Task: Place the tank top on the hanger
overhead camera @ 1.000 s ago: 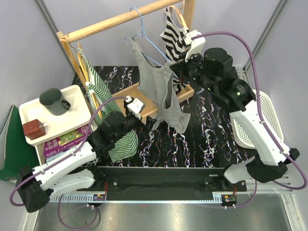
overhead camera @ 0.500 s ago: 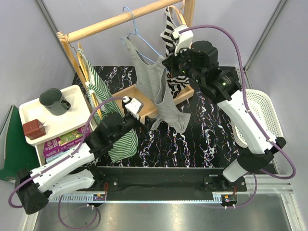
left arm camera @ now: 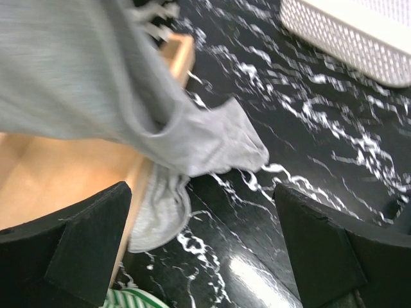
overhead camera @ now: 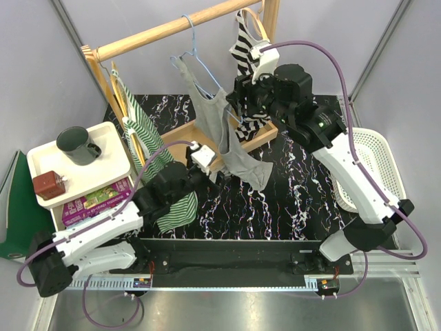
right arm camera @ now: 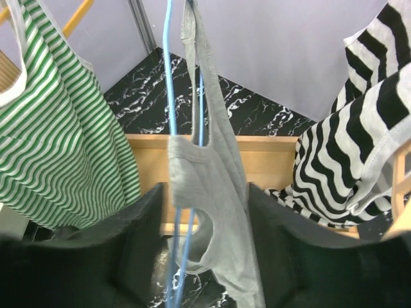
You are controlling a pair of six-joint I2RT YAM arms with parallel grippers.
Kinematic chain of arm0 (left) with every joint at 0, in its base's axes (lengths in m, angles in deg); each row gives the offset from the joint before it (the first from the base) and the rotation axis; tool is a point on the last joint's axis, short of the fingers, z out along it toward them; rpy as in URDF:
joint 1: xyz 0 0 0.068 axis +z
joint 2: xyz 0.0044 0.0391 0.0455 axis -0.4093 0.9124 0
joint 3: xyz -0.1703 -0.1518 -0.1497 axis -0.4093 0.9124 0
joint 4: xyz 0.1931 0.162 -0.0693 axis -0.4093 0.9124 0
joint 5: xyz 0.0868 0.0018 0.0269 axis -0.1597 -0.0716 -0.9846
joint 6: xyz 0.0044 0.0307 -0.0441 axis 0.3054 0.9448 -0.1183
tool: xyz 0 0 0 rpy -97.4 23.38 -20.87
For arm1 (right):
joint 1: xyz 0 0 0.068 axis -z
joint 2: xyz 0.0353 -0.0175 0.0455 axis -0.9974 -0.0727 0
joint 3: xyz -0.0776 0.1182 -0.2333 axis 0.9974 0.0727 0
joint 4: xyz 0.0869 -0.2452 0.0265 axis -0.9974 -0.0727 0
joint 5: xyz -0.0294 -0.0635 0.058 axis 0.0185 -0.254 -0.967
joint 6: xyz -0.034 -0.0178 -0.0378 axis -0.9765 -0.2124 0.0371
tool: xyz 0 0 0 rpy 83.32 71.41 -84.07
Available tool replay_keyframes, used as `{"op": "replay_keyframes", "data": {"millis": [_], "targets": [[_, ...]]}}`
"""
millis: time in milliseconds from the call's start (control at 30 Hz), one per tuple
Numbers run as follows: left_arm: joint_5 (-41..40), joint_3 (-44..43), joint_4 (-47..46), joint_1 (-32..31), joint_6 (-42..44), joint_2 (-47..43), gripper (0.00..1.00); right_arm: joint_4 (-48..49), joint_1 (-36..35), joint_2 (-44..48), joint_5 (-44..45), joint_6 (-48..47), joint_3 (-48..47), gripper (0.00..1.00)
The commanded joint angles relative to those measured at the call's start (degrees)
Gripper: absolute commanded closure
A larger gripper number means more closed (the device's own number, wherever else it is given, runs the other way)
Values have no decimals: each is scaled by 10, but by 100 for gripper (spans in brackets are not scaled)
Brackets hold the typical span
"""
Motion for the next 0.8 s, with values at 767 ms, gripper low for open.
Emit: {"op": "replay_keyframes", "data": {"millis": [767], "targets": [[-71,15,-88,-65,-131,161,1,35,-1,312,-25,93,443,0]]}}
